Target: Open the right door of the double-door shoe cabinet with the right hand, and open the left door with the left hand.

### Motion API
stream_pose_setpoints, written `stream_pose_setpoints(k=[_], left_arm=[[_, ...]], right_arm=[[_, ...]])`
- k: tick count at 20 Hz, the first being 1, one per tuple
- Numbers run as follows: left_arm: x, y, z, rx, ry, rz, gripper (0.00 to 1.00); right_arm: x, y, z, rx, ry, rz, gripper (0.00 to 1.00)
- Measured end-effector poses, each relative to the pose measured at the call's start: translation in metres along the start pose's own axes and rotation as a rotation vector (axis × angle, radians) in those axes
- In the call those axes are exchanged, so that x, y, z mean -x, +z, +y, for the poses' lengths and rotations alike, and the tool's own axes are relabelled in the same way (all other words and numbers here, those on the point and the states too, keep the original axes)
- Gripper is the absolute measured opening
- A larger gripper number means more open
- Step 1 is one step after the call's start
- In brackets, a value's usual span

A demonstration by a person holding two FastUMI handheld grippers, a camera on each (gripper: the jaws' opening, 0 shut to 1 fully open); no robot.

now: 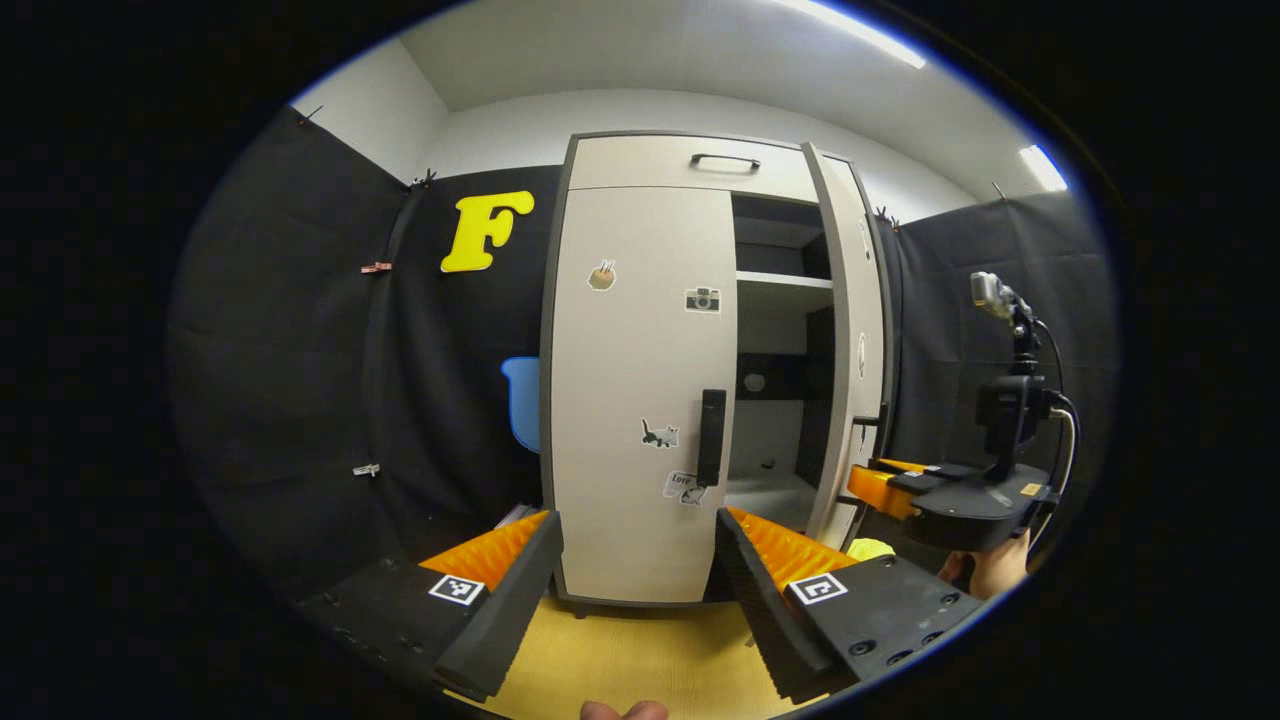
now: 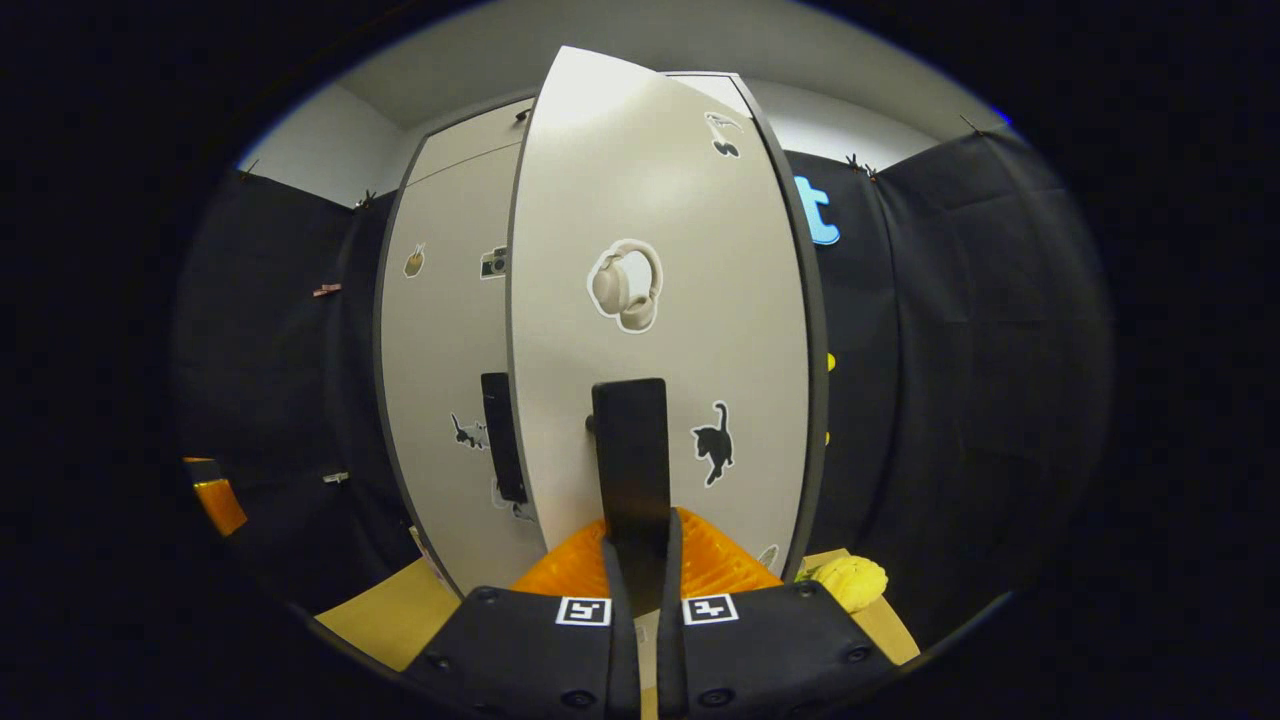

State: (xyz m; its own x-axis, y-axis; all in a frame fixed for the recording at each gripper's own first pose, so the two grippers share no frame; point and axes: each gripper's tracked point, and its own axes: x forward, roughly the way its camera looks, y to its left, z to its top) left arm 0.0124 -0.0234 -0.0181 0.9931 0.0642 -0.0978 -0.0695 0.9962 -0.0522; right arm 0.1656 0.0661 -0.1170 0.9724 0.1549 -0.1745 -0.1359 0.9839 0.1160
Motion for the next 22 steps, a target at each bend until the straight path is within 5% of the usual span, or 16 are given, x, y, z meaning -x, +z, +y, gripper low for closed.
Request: stream_pose_setpoints(k=[22], left_arm=[[-0.026, 0.000, -0.088, -0.004, -0.103, 0.001, 0.95]], right_arm=[[0.035, 0.007, -0.079, -0.029, -0.071, 0.000, 0.10]])
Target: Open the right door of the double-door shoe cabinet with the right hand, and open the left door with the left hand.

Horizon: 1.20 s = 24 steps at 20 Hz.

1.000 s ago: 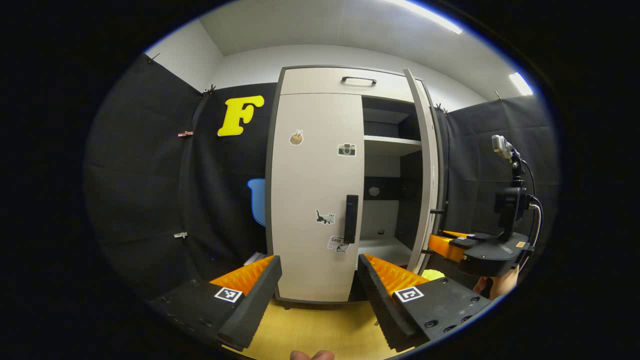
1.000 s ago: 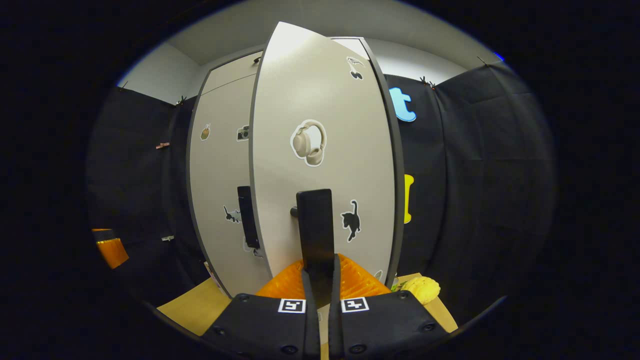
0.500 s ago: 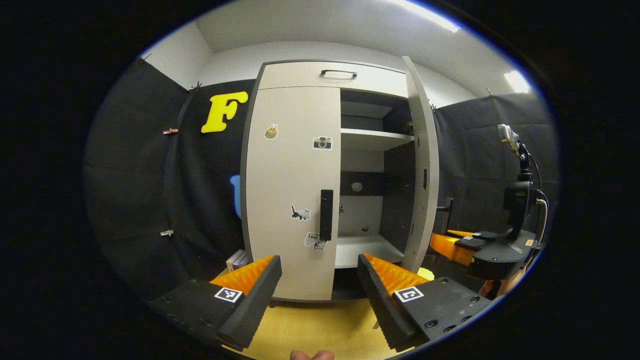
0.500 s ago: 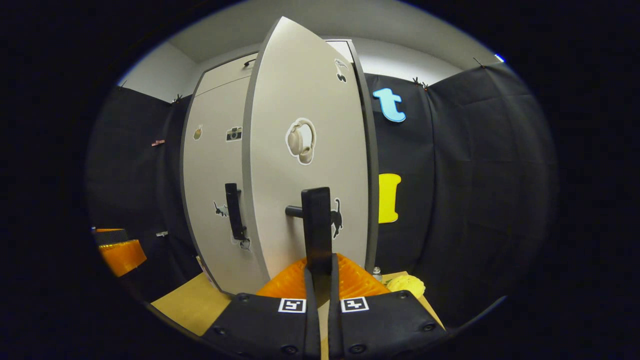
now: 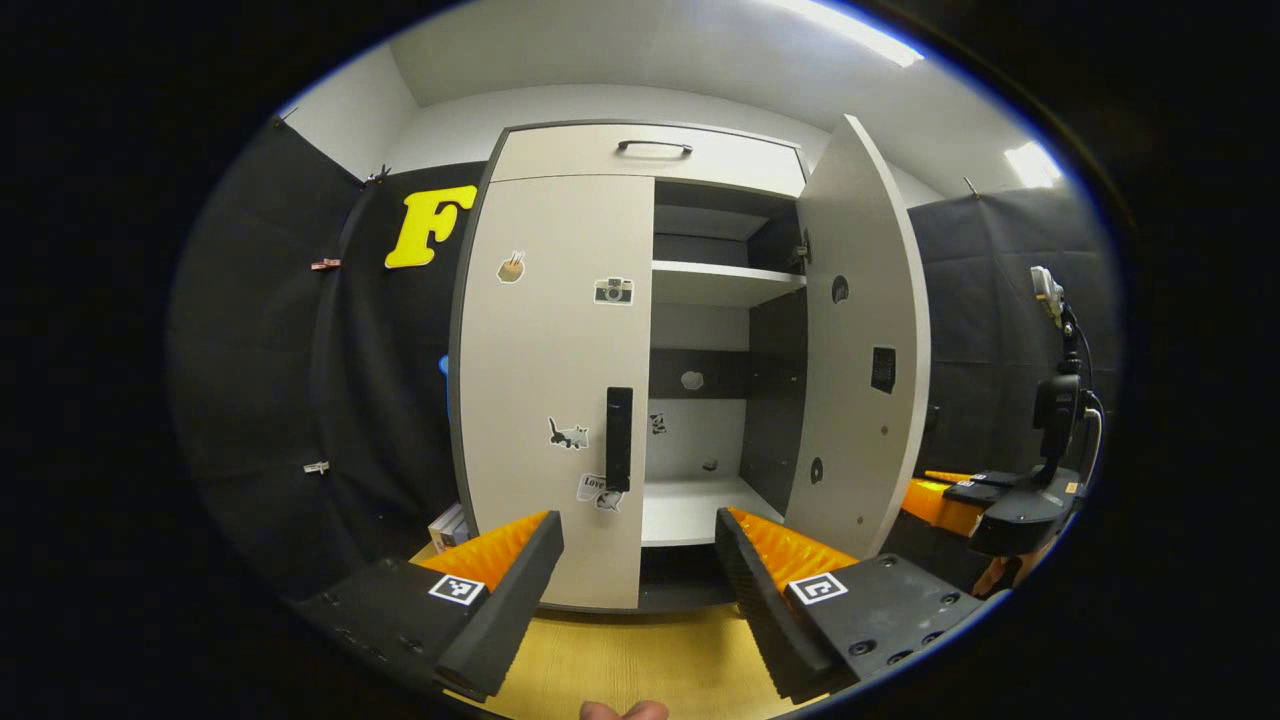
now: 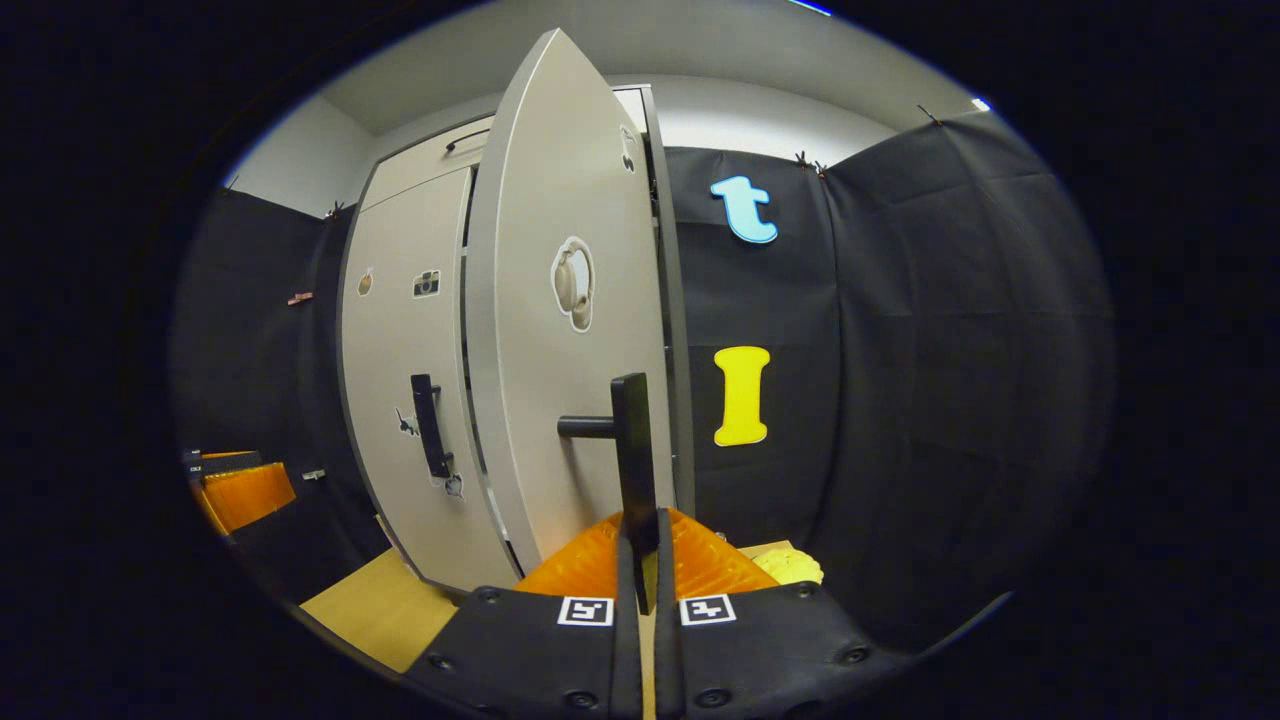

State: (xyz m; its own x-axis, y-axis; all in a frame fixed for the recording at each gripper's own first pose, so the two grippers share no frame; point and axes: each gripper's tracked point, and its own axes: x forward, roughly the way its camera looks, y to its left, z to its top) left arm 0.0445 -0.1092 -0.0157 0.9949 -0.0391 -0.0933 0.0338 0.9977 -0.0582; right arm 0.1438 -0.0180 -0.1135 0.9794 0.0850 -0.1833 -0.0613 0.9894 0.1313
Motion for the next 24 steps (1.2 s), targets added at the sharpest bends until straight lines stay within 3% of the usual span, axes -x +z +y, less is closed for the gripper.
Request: stream_pose_setpoints(k=[5, 7, 18, 20, 21, 22, 23, 24], left_arm=[[-0.001, 0.008, -0.016, -0.013, -0.011, -0.009, 0.95], [-0.001, 0.013, -0.019, -0.008, -0.012, -0.020, 0.95], [-0.025, 0.015, -0.026, -0.056, 0.002, -0.015, 0.92], [-0.041, 0.015, -0.023, -0.044, -0.007, -0.010, 0.95], [-0.049, 0.016, -0.020, -0.036, -0.009, -0.008, 0.95], [-0.059, 0.017, -0.016, -0.032, -0.008, -0.016, 0.92], [-0.069, 0.019, -0.012, -0.030, -0.006, -0.018, 0.95], [-0.080, 0.019, -0.008, -0.024, -0.003, -0.021, 0.95]], right_arm=[[0.000, 0.005, -0.028, -0.008, -0.029, 0.009, 0.06], [0.000, 0.006, -0.022, -0.049, 0.007, 0.014, 0.05], [0.008, 0.000, -0.033, -0.011, -0.036, 0.034, 0.09], [0.013, 0.004, -0.034, 0.007, -0.036, 0.018, 0.14], [0.014, 0.006, -0.036, 0.012, -0.040, 0.009, 0.28], [0.015, 0.009, -0.040, 0.020, -0.053, -0.002, 0.35], [0.019, 0.012, -0.042, 0.019, -0.057, -0.014, 0.49], [0.020, 0.015, -0.042, 0.007, -0.058, -0.020, 0.57]])
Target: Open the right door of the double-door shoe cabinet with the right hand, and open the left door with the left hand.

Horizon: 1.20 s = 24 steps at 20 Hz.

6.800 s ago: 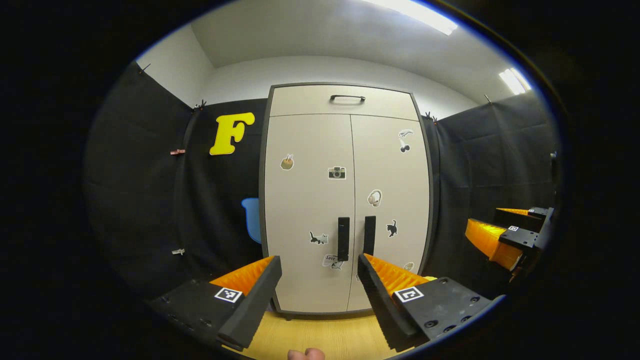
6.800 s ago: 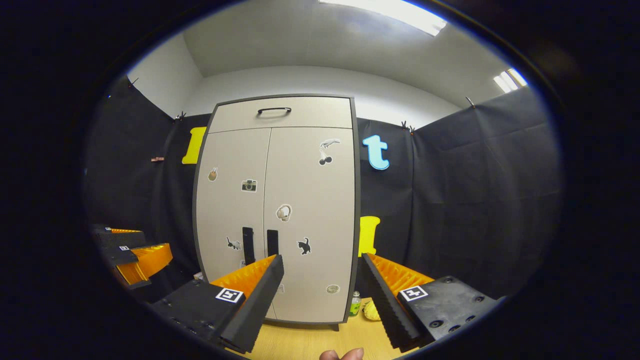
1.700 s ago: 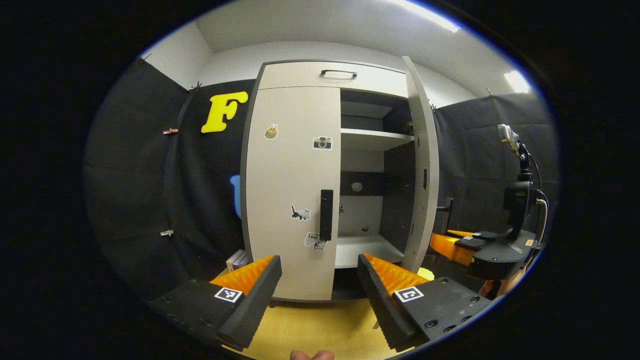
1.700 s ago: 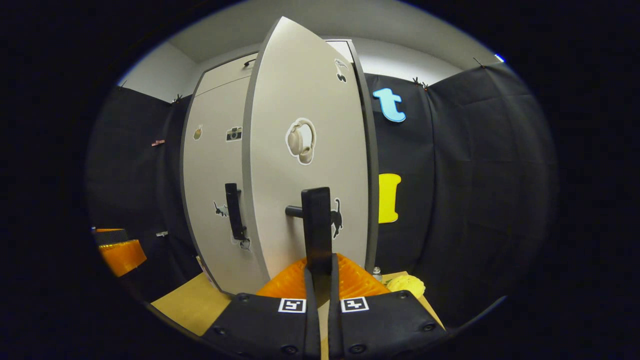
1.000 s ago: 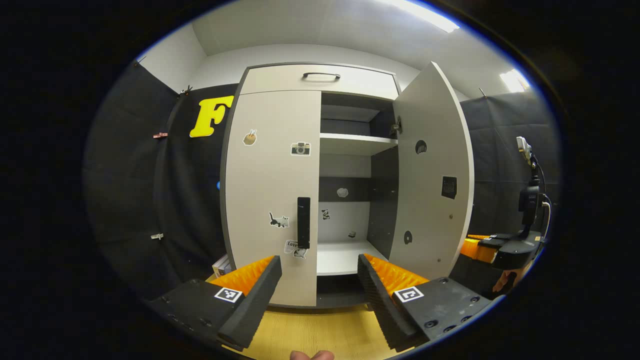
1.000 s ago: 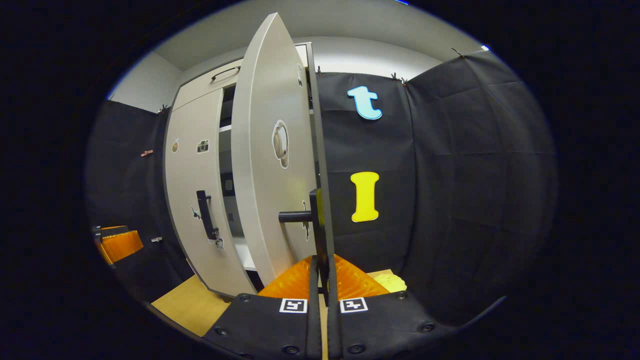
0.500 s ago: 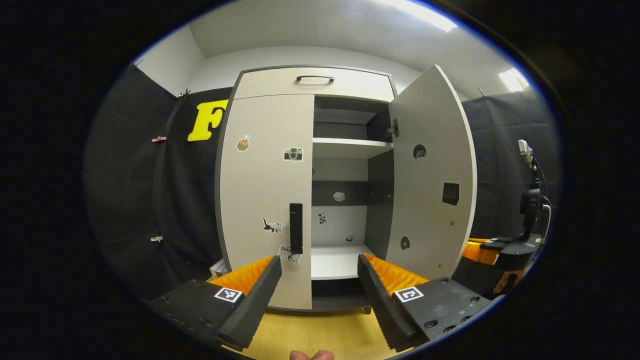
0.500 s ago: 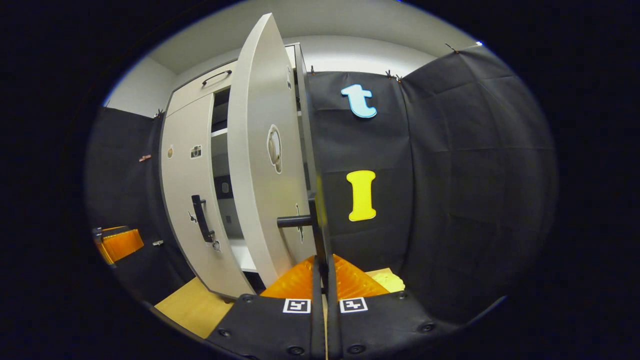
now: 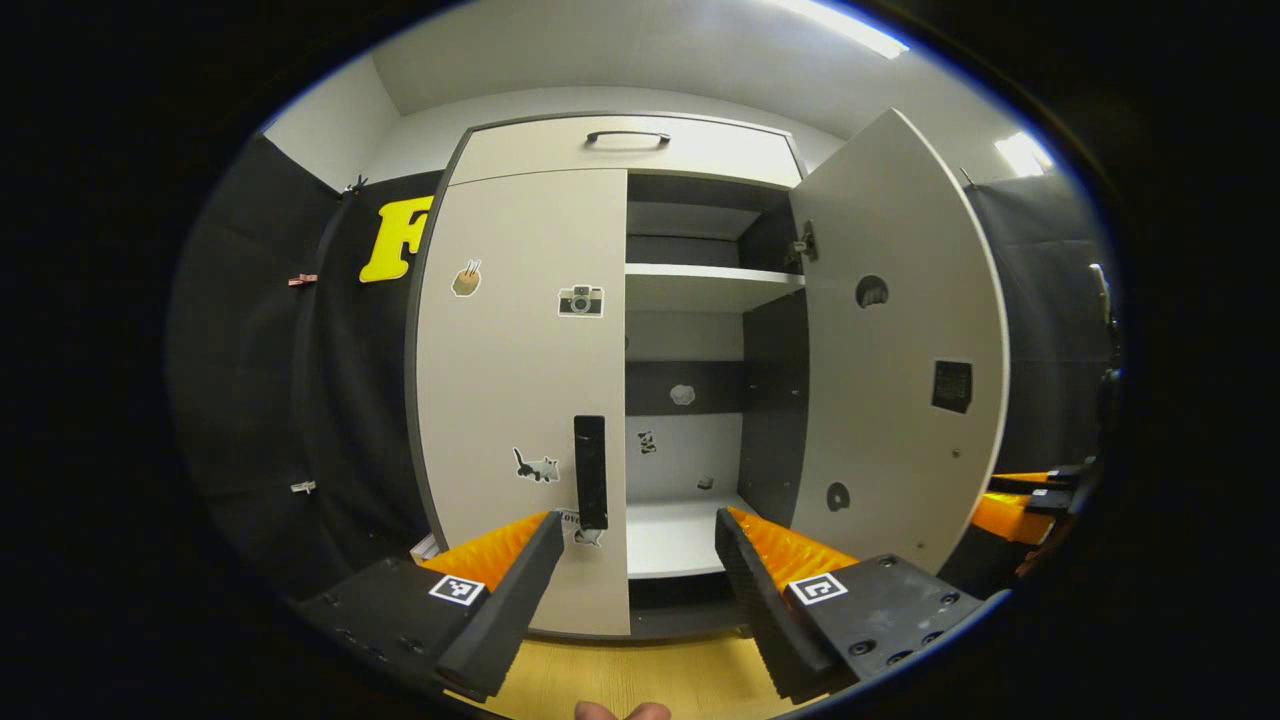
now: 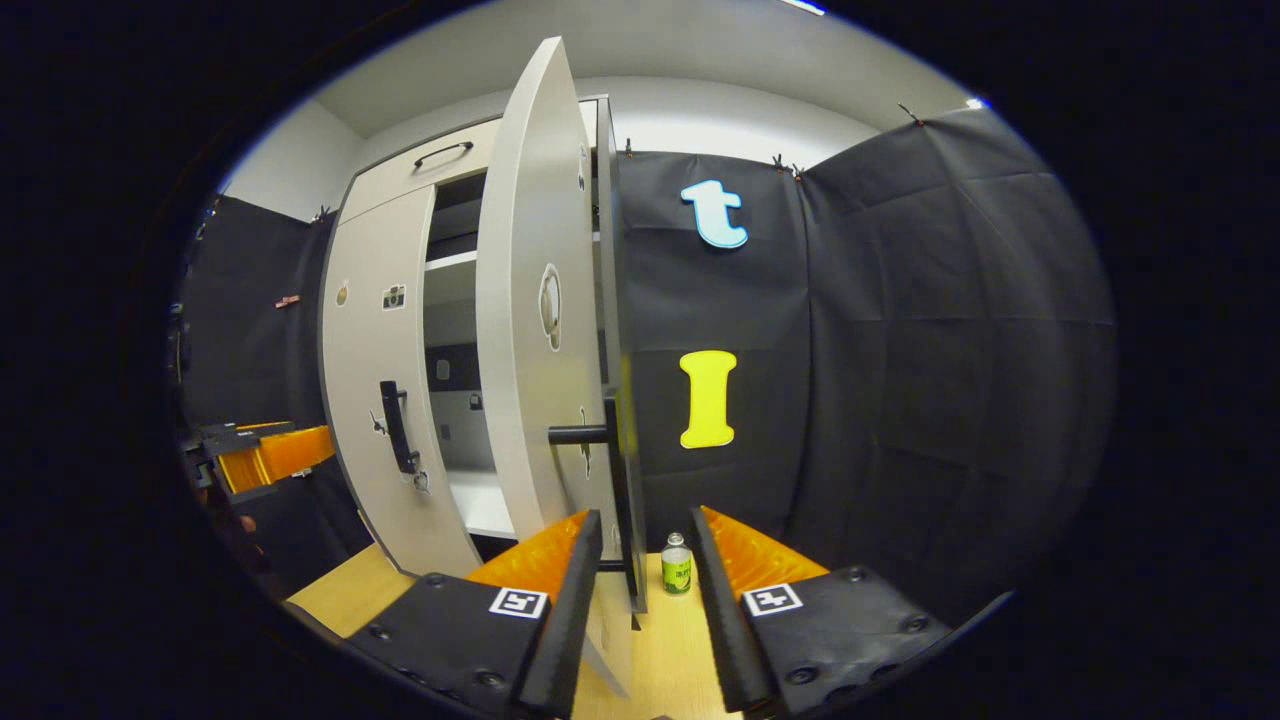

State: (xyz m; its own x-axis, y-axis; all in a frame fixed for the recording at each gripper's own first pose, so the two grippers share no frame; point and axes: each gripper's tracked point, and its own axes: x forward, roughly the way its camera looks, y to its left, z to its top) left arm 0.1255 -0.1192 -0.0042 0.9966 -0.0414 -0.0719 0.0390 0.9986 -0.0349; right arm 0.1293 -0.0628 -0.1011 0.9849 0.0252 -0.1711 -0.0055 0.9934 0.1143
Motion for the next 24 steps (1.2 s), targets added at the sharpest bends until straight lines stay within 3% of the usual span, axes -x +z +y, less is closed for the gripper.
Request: stream_pose_setpoints(k=[1, 4, 5, 11, 14, 15, 19, 21, 24], left_arm=[[-0.012, -0.001, 0.003, 0.007, -0.002, 0.003, 0.95], [-0.048, -0.006, 0.015, 0.011, 0.000, -0.009, 0.95], [-0.060, -0.011, 0.021, 0.002, 0.013, -0.003, 0.95], [-0.120, -0.024, 0.038, -0.002, 0.052, -0.020, 0.92], [-0.139, -0.027, 0.044, -0.040, 0.078, -0.028, 0.79], [-0.144, -0.028, 0.046, -0.053, 0.089, -0.024, 0.68], [-0.158, -0.033, 0.048, -0.096, 0.113, -0.017, 0.45], [-0.161, -0.033, 0.048, -0.104, 0.119, -0.020, 0.39], [-0.165, -0.035, 0.049, -0.100, 0.128, -0.015, 0.36]], right_arm=[[0.002, 0.001, -0.002, -0.013, -0.006, -0.001, 0.70], [0.007, 0.012, -0.010, -0.027, -0.032, -0.042, 0.95], [0.011, 0.016, -0.010, -0.027, -0.035, -0.049, 0.99], [0.016, 0.017, -0.007, -0.031, -0.011, -0.052, 0.98], [0.017, 0.015, -0.004, -0.021, 0.004, -0.047, 0.98], [0.017, 0.016, -0.004, -0.021, 0.013, -0.043, 0.98], [0.015, 0.020, -0.004, -0.026, 0.006, -0.057, 0.98], [0.015, 0.021, -0.005, -0.028, 0.001, -0.064, 0.98], [0.017, 0.027, -0.004, -0.040, 0.006, -0.086, 0.98]])
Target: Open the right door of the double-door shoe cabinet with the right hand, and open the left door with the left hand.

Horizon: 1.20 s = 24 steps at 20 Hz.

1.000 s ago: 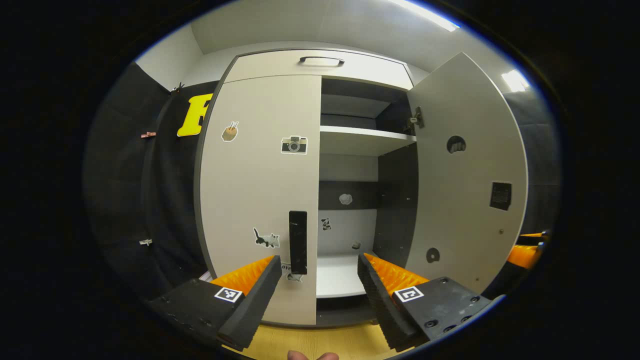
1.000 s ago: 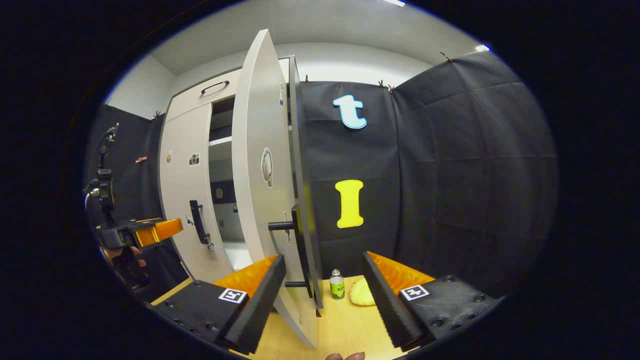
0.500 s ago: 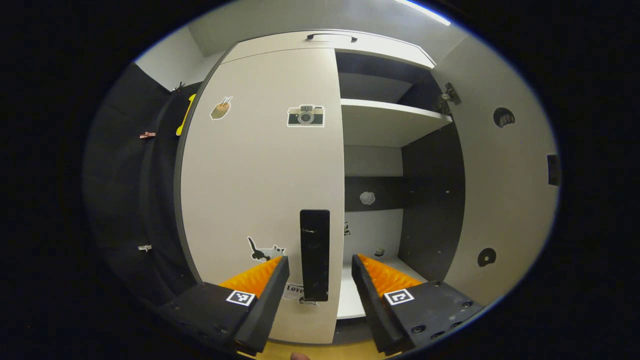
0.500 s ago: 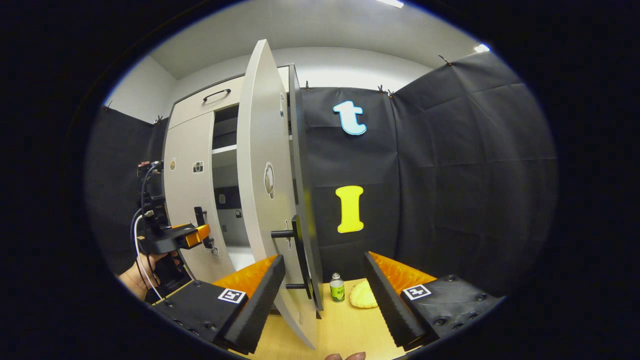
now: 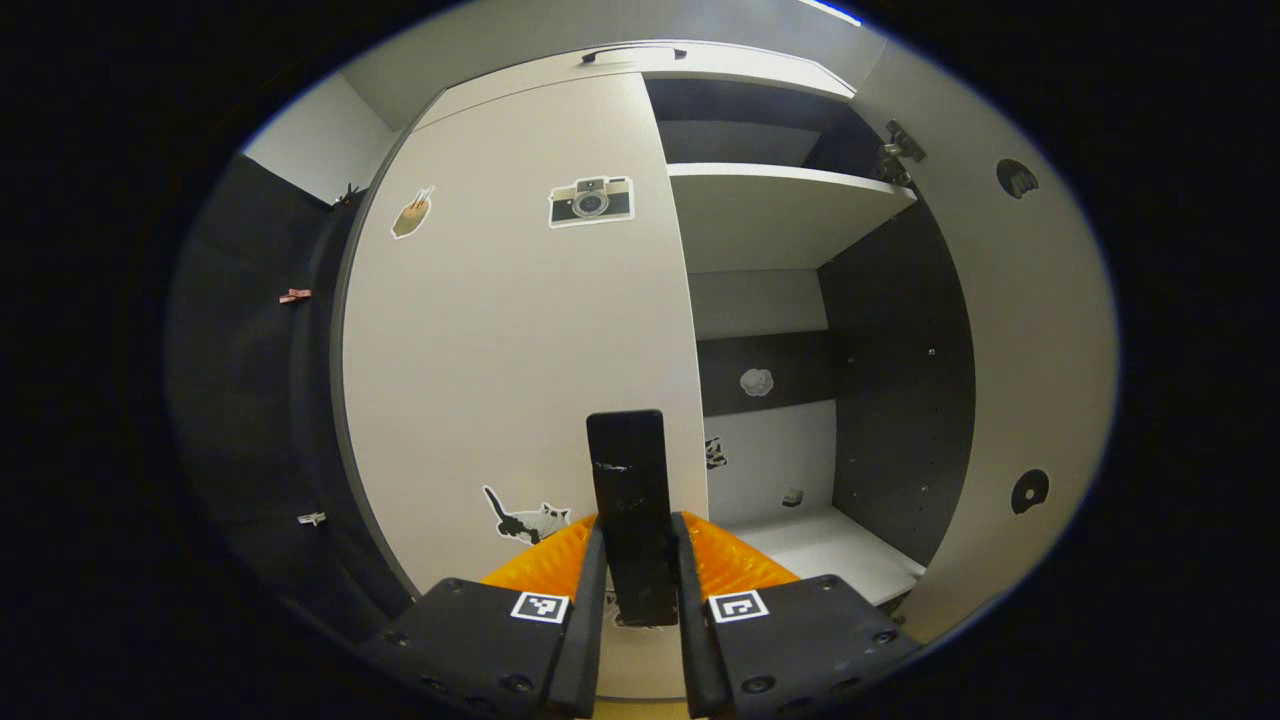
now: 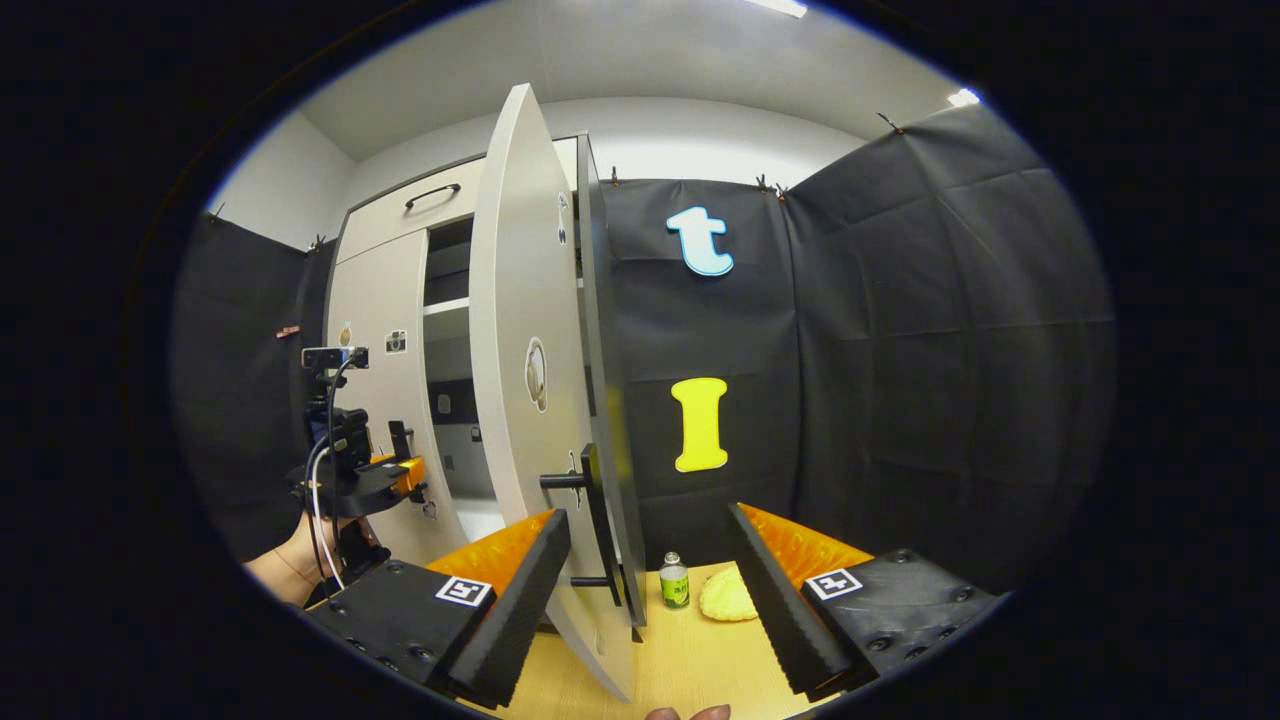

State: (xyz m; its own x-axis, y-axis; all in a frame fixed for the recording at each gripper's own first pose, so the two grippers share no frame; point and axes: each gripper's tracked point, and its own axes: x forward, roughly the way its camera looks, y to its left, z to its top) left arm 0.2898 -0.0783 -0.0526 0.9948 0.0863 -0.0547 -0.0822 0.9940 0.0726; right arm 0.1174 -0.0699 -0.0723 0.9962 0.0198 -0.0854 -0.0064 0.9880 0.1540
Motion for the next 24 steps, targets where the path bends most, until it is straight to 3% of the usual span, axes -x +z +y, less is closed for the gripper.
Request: stream_pose_setpoints(k=[4, 7, 10, 15, 24], left_arm=[[-0.007, -0.006, 0.000, 0.037, 0.020, 0.028, 0.39], [-0.007, -0.008, -0.001, 0.104, -0.007, 0.030, 0.36], [-0.007, -0.009, 0.000, 0.073, 0.001, 0.052, 0.28], [-0.001, -0.011, 0.000, 0.123, -0.035, 0.089, 0.21], [0.036, -0.009, 0.028, 0.159, -0.075, 0.086, 0.20]], right_arm=[[-0.002, 0.005, -0.002, 0.000, -0.009, -0.029, 0.98], [-0.001, 0.011, -0.011, -0.012, -0.056, -0.046, 0.98], [0.001, 0.006, -0.017, -0.022, -0.087, -0.025, 1.00], [0.008, 0.007, -0.018, 0.071, -0.109, -0.031, 0.98], [0.018, 0.014, 0.012, 0.050, -0.098, -0.066, 0.98]])
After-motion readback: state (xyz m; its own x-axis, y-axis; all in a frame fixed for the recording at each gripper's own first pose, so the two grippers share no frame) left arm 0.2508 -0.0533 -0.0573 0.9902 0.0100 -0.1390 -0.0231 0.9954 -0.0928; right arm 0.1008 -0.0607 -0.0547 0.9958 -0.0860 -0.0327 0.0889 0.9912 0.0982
